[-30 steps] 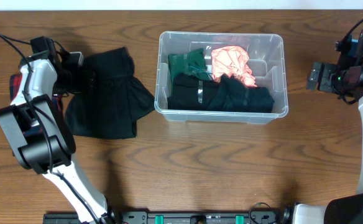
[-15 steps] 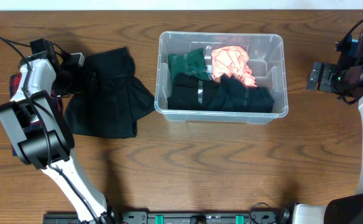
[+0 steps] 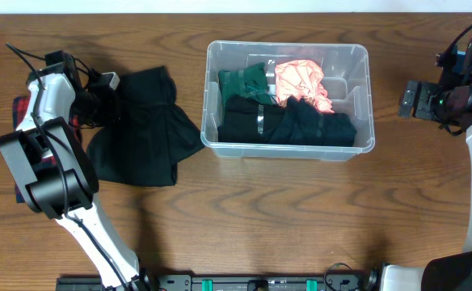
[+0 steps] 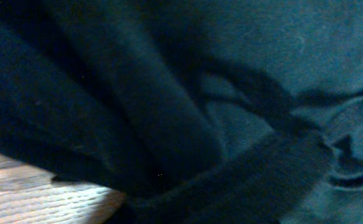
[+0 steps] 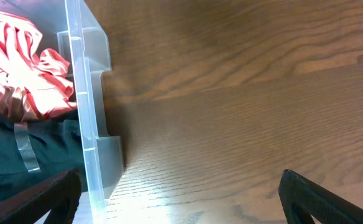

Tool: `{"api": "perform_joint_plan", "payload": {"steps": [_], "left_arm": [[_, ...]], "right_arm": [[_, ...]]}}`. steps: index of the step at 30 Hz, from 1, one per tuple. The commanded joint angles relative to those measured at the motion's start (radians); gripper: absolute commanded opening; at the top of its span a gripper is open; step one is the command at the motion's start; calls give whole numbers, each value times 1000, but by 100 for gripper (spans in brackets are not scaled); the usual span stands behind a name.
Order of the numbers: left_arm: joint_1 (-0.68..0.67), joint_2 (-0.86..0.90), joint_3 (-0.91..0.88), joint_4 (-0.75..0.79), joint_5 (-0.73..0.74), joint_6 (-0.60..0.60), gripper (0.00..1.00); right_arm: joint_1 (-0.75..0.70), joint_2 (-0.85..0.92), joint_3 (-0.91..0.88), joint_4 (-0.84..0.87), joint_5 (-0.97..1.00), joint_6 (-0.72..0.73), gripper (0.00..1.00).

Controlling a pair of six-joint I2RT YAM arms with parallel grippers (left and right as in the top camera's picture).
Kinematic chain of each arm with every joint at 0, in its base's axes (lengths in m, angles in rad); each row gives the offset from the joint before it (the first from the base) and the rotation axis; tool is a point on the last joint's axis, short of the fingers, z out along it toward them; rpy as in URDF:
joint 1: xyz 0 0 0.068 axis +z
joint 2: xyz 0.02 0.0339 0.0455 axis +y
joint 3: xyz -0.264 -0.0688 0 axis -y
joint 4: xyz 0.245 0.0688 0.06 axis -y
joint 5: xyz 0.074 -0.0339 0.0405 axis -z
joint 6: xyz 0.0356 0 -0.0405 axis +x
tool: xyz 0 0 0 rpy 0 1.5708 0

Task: Pack container
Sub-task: 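Close the left gripper on the black bag's drawstring top, then lift the black bag and swing it right over the bin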

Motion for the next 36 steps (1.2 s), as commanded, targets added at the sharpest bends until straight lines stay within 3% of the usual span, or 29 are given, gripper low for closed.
{"api": "perform_joint_plan", "payload": {"steps": [1,5,11,25,36], "left_arm": [[0,104,-66,-37,-147,40,19],[0,90,-50,-52,-147,15,6],[0,13,-9,-51,-146,-72,6],[-3,-283,54,-42,-89,-73,6],[-44,-404,143,-64,-38,-57,6]], "right_arm": [[-6,1,3,-1,3,11,99],[-6,1,3,-1,3,11,99],[-6,2,3,-1,3,11,99],[-6,1,3,-1,3,11,99],[-6,2,3,-1,3,11,99]]}}
